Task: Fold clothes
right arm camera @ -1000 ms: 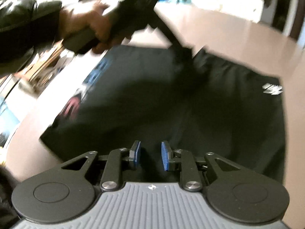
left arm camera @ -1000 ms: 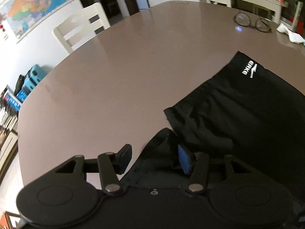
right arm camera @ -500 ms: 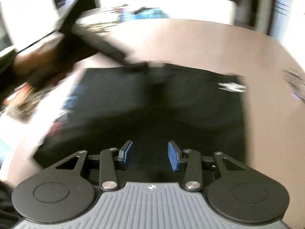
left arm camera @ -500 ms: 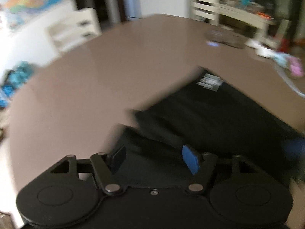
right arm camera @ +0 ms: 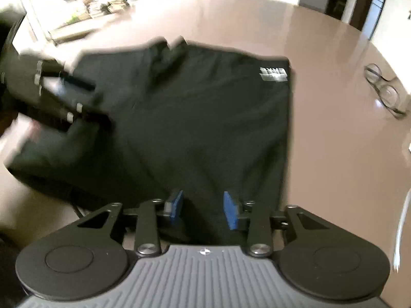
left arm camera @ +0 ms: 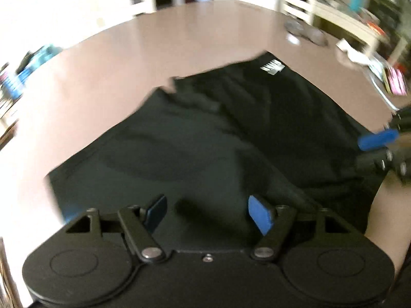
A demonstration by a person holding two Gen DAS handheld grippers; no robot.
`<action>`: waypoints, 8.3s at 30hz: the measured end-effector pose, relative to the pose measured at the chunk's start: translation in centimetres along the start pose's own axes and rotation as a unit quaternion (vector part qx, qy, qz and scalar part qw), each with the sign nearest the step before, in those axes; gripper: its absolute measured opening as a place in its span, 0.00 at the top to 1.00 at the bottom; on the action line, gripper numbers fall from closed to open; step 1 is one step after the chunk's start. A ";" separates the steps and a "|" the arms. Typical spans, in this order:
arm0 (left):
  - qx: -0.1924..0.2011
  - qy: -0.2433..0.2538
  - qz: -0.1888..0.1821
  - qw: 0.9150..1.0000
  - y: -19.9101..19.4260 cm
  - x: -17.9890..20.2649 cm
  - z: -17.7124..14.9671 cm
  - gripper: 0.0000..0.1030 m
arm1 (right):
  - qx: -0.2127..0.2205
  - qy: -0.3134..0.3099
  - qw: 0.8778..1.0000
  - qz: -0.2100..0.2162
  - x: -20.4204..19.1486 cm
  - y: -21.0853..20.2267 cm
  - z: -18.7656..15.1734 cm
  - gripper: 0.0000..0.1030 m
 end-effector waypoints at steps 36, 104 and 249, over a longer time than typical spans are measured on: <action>0.006 -0.186 0.076 0.980 -2.6 -2.7 -4.6 0.22 | 0.073 -0.177 0.971 0.141 -9.8 10.4 14.7 0.74; 0.038 -0.163 0.198 0.966 10.0 -8.1 10.1 0.06 | 0.086 0.007 0.996 -0.035 4.1 16.0 14.8 0.59; 0.098 -0.236 0.224 0.940 -10.5 7.7 0.3 0.01 | 0.076 0.115 0.986 -0.097 0.0 -9.1 -0.6 0.00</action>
Point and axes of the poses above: each gripper's, at about its wrist camera, not at the fingertips, and y roughly the way its jaws point, x to its right, z to its top, the point moved 2 cm from there along y, roughly the way its jaws point, and after that the axes turned 8 degrees about -y, right-handed, at the moved point
